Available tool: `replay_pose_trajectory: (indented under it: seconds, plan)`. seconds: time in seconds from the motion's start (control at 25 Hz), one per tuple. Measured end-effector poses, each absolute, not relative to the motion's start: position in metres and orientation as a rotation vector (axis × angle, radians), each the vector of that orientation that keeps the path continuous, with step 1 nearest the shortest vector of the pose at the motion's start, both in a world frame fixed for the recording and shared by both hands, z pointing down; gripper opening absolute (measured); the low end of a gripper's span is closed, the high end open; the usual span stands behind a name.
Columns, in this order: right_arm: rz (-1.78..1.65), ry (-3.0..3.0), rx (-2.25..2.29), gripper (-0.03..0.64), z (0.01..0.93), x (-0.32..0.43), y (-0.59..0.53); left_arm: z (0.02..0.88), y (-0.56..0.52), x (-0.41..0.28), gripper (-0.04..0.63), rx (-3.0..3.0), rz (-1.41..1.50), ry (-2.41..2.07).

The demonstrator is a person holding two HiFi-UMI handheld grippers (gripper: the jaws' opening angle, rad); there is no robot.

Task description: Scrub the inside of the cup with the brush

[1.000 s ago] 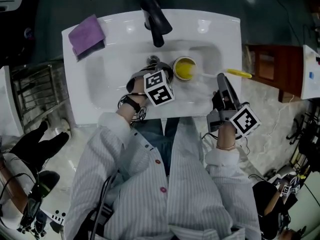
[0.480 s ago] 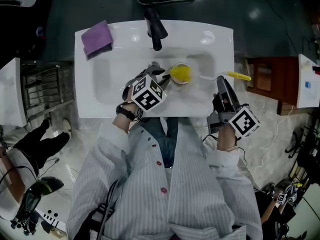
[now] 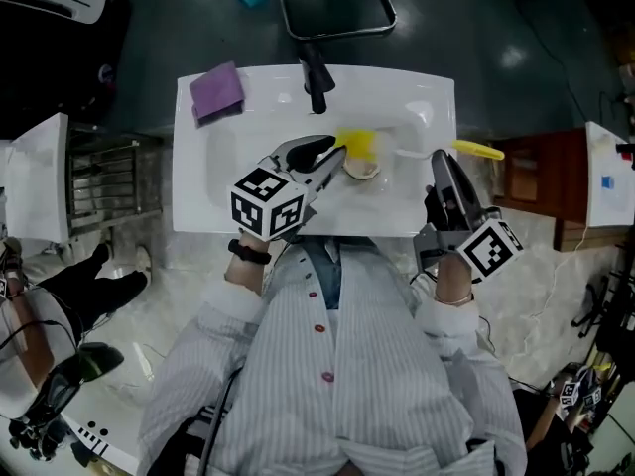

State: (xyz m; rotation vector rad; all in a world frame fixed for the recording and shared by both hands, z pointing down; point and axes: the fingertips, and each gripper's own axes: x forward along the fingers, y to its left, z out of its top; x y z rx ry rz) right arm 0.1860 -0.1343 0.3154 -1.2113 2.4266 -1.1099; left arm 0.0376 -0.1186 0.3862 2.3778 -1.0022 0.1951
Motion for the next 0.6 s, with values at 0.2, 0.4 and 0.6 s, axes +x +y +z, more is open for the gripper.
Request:
replay_pose_trajectory:
  seconds: [0.2, 0.4, 0.6]
  plan:
    - [-1.019, 2.440, -1.162, 0.052, 0.282, 0.180, -0.130, 0.333, -0.111, 0.038, 0.070, 2.416, 0.031, -1.026]
    - [-0.953, 2.455, -1.142, 0.052, 0.260, 0.176, -0.127, 0.299, -0.103, 0.042, 0.029, 2.471, -0.020, -1.040]
    - [-0.902, 2.487, -1.097, 0.052, 0.245, 0.168, -0.122, 0.277, -0.097, 0.039, 0.009, 2.490, -0.070, -1.060]
